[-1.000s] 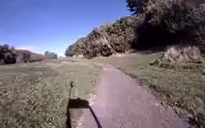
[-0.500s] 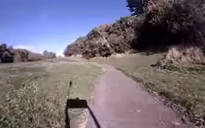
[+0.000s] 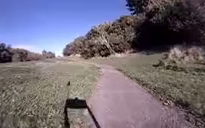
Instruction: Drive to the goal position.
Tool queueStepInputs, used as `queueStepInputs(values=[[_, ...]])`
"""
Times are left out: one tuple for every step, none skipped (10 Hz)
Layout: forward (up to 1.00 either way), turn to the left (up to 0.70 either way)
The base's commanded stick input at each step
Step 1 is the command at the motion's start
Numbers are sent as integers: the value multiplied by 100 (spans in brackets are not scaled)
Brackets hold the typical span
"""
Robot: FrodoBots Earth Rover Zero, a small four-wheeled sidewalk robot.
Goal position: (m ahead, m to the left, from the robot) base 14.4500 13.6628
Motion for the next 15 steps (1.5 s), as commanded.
queueStepInputs(values=[[100,-30],[100,1],[100,1],[100,1],[100,1],[100,1],[100,1],[100,1],[100,1],[100,1],[100,21],[100,38],[100,40],[100,1],[100,1]])
